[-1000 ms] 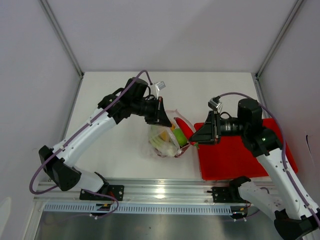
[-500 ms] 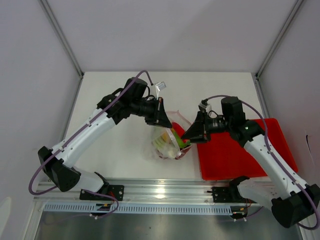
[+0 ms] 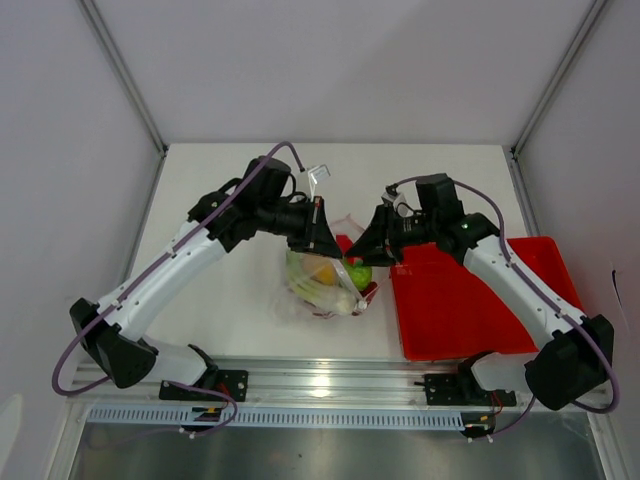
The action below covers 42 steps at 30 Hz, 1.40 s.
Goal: Place the food in the zip-top bag and seal the zipper
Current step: Place the fake vegetable in the zipper food storage bag, then adjust the zipper food storage bag at the center of the board.
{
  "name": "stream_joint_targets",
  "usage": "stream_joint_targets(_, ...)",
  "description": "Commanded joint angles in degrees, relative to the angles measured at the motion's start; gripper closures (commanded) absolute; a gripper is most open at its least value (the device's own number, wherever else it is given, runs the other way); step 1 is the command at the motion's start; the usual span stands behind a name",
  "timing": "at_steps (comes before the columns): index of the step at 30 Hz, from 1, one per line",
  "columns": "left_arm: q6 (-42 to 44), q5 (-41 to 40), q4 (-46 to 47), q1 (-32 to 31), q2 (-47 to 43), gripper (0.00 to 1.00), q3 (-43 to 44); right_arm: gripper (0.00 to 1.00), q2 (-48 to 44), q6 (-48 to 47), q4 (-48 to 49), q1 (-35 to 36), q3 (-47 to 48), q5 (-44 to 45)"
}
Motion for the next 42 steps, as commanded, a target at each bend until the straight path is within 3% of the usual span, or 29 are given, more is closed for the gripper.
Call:
stream_joint_targets(1,-0.69,3.17,4.55,-0.66,-4.12,0.99,-0.22,0.73,1.47,-1.44,-1.96,0.22,6.13,2.93)
stream_joint_targets(2,-0.79,3.43,4.82,-0.66,-4.21,0.99,-0.40,0.67,1.65,-1.70,-1.89,0.31,7.18,3.28)
stream_joint_targets(3,-0.87,3.52,5.08,-0.66,-4.21,0.99,-0.40,0.55,1.74,-1.88,-1.97,0.48,7.62,3.37)
stream_joint_targets(5,-0.88,3.61,5.17,-0.75,-4.03,0.99,-0.31,0.44,1.65,-2.93,-2.32,0.57,8.68,4.25)
stream_joint_targets(9,-0.79,3.43,4.65,-0.75,-3.51,0.99,1.00,0.08,-0.19,-3.81,-1.62,0.66,7.90,5.57)
stream_joint_targets(20,-1.66,3.25,5.35,-0.83,-2.54,0.99,3.12,0.10,-11.61,-10.66,-10.75,-0.48,13.25,11.54)
stream_joint_targets(22,-1.84,3.87,5.44,-0.83,-2.28,0.99,3.55,0.01,-14.77,-13.99,-13.57,-1.10,13.87,12.86)
stream_joint_targets(27,-1.84,4.49,5.44,-0.75,-2.45,0.99,4.43,0.01,-20.23,-8.23,-1.81,-2.42,2.81,6.47)
stream_joint_targets(28,-2.10,4.49,5.79,-0.75,-2.63,0.99,4.35,0.01,-19.45,-7.43,-2.06,-2.42,1.05,5.84)
stream_joint_targets(30,-2.72,4.75,6.84,-0.75,-2.98,1.00,3.91,0.01,-17.78,-11.00,-10.20,-1.90,2.52,12.57)
stream_joint_targets(31,-2.89,5.01,7.19,-0.75,-3.50,0.99,3.56,0.03,-16.03,-13.46,-14.32,-1.37,4.10,17.22)
stream_joint_targets(32,-3.07,5.10,7.63,-0.75,-3.68,0.99,3.21,0.11,-15.32,-17.48,-20.80,-1.02,7.42,26.75)
stream_joint_targets(37,-3.07,5.63,7.73,-0.83,-4.65,0.99,1.97,0.40,-15.05,-19.89,-24.20,-1.01,8.33,35.53)
stream_joint_targets(42,-2.37,5.54,6.84,-0.83,-4.82,0.99,2.15,0.39,-18.12,-20.51,-23.07,-1.36,8.24,36.61)
